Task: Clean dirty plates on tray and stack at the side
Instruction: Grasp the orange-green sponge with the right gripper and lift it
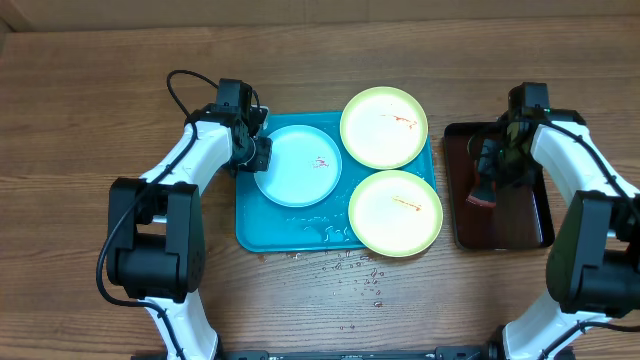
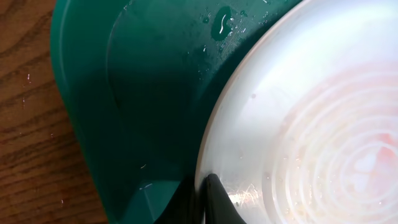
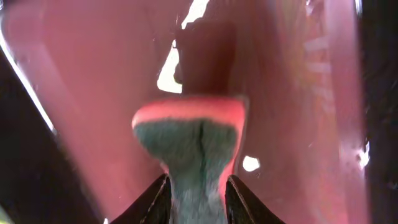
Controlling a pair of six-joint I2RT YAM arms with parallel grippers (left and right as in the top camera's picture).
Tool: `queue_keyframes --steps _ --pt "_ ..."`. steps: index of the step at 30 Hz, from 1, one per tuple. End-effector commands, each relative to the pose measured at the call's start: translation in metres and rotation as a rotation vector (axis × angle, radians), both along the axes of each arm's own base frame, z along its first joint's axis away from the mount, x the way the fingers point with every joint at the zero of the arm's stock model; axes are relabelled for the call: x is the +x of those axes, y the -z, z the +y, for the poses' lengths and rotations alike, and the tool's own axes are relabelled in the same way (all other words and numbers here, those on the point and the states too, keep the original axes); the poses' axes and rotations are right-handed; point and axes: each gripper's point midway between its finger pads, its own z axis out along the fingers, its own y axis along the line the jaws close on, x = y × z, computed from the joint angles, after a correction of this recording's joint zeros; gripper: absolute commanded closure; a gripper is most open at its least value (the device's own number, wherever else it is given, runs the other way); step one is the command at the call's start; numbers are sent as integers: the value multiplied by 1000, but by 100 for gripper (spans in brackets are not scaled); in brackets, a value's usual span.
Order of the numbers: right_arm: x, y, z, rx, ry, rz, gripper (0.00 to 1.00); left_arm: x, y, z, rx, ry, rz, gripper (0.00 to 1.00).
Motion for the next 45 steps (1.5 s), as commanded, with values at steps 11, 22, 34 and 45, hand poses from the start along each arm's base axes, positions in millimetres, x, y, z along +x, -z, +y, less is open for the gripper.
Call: queue_keyframes --steps 11,22,34,45 --pt "-23 32 0 -9 -5 34 73 -14 22 9 35 -5 58 96" --pt "-20 34 0 -3 67 18 96 -13 22 9 31 -24 57 96" --pt "25 -84 23 96 -20 -37 96 -13 17 -1 -30 -3 68 96" --pt "46 -156 183 392 -357 -206 96 -10 1 -12 -182 -9 92 96"
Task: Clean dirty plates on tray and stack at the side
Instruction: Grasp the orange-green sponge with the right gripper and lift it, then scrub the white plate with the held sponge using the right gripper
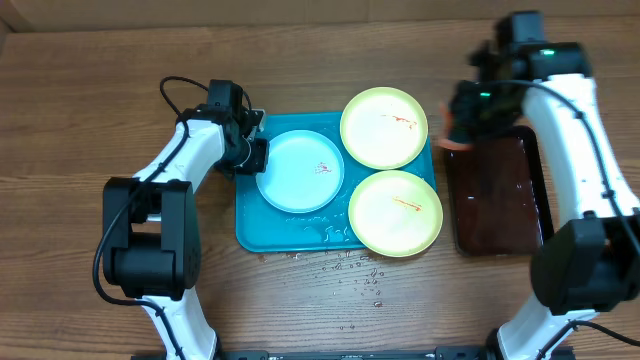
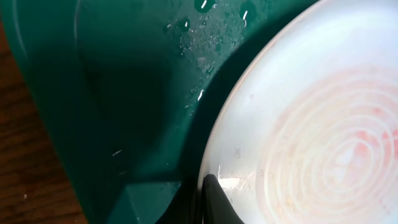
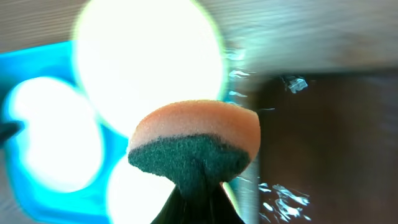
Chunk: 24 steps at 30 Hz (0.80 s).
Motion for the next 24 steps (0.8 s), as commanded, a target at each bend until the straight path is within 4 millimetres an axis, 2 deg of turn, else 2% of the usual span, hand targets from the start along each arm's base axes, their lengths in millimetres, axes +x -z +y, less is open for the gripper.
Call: queue_keyframes --steps 1,5,7,11,16,24 --pt "-4 -21 85 154 -141 -57 96 0 3 -5 -58 1 29 96" --pt "-9 -17 148 151 -205 -102 96 -3 4 -2 -51 -4 43 96" --pt "-12 8 181 77 -218 -102 96 -2 5 4 -16 -28 40 96" --pt "-15 52 208 33 -226 -45 96 -1 7 14 43 -50 38 96" --pt "-21 99 226 6 -243 21 96 -1 7 15 45 -57 37 96" --pt "-17 148 220 -66 -213 73 96 0 7 15 44 -57 35 96"
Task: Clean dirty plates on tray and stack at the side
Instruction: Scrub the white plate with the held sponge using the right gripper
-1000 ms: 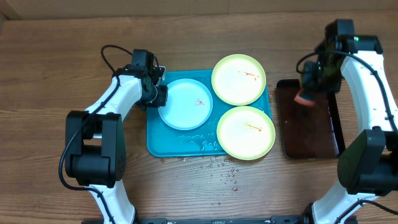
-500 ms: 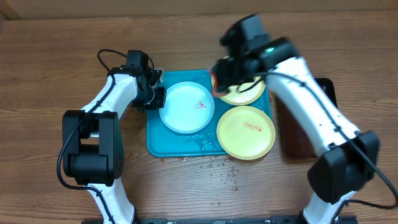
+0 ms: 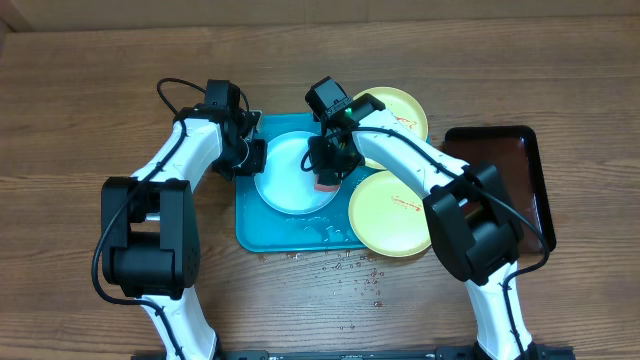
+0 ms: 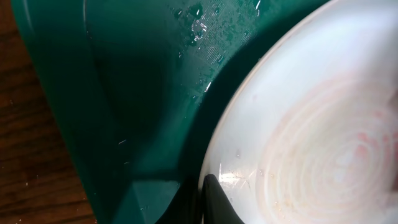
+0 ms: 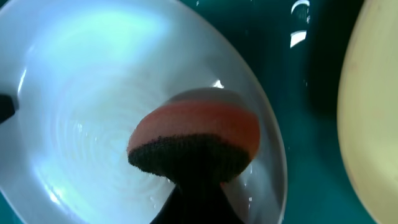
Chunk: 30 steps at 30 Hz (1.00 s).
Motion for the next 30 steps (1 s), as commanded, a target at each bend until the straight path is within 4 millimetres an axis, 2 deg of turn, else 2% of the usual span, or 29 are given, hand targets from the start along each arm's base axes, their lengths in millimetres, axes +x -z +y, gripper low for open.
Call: queue_keyframes --steps 1,4,7,12,18,24,26,30 --pt "8 14 -1 -23 24 -9 96 3 6 9 46 -20 7 96" --pt "7 27 -1 -30 45 14 96 3 6 8 44 -19 7 96" --pt "4 31 9 10 33 33 96 3 6 8 42 -19 8 96" --pt "10 19 41 181 22 33 96 3 6 7 35 -18 10 96" --pt "12 9 61 290 32 48 96 3 6 7 35 -18 8 96" --pt "-3 16 47 233 47 123 96 4 6 7 39 -18 6 96" --pt "-3 20 34 169 64 122 96 5 6 7 40 -18 1 96" --pt "11 22 -5 -37 106 38 96 8 5 8 45 -19 -12 96"
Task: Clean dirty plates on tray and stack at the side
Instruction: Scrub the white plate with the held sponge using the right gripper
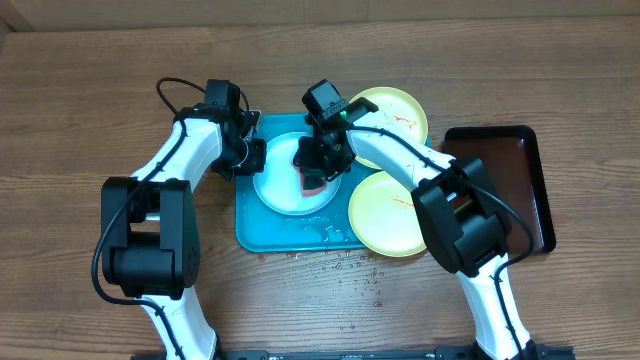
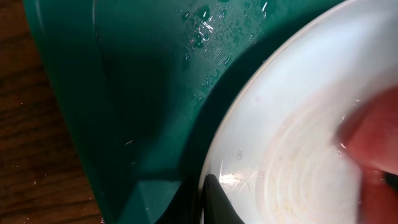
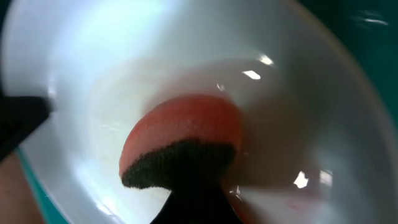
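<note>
A white plate (image 1: 278, 188) lies in the left half of the teal tray (image 1: 250, 228). My left gripper (image 1: 252, 158) is shut on the plate's left rim; its fingertips (image 2: 210, 198) pinch the rim of the plate (image 2: 280, 124). Shut on an orange-and-green sponge (image 1: 312, 181), my right gripper (image 1: 320, 160) presses it onto the middle of the plate. In the right wrist view the sponge (image 3: 180, 140) sits on the wet plate (image 3: 124, 56). It also shows as a blurred sponge (image 2: 373, 134) in the left wrist view. Two yellow-green plates (image 1: 392, 108) (image 1: 400, 220) with red smears lie in the tray's right half.
A dark tray (image 1: 515, 195) holding liquid stands at the right of the table. Water drops (image 1: 350, 270) lie on the wood in front of the teal tray. Both arms reach over the teal tray's back half.
The sponge has moved left, from the plate's right part to its middle, and now shows in the left wrist view. The left gripper holds the rim as before.
The right gripper first held the sponge down in the dark tray. Then it was raised at that tray's back left corner, then over the white plate's right part. Now the sponge is on the plate's middle. The left gripper kept the plate's rim throughout.
</note>
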Controlling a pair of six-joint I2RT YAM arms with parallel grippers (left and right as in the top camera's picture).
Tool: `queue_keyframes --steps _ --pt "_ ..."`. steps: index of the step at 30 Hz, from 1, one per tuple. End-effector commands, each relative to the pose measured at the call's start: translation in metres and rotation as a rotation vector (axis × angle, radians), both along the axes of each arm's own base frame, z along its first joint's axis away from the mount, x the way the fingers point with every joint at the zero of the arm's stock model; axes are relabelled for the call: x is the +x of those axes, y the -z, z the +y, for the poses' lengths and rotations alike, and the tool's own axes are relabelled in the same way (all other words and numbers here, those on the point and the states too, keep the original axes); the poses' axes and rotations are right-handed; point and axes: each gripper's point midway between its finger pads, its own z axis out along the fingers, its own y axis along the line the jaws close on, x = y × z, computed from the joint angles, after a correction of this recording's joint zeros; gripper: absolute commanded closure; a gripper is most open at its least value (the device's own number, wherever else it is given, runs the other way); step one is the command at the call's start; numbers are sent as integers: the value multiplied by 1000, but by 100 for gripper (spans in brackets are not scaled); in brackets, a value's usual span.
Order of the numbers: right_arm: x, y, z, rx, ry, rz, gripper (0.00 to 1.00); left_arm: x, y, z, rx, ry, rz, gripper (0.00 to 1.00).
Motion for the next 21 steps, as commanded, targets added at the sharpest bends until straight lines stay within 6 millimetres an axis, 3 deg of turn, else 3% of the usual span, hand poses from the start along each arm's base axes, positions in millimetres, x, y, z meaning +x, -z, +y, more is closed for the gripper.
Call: queue_keyframes --steps 1,6,10,16,18,21 --pt "25 5 -39 -213 34 -114 96 7 5 6 31 -16 -8 96" --pt "46 1 -66 -378 61 -234 96 8 5 6 31 -16 -12 96" --pt "57 -2 -62 -366 61 -283 96 8 5 6 31 -16 -12 96" --pt "57 -9 -6 -104 13 -281 96 8 5 6 31 -17 -12 96" --pt "49 -14 22 18 -19 -261 96 8 5 6 31 -17 -12 96" --pt "37 -16 42 86 -60 -236 96 8 5 6 31 -16 -12 96"
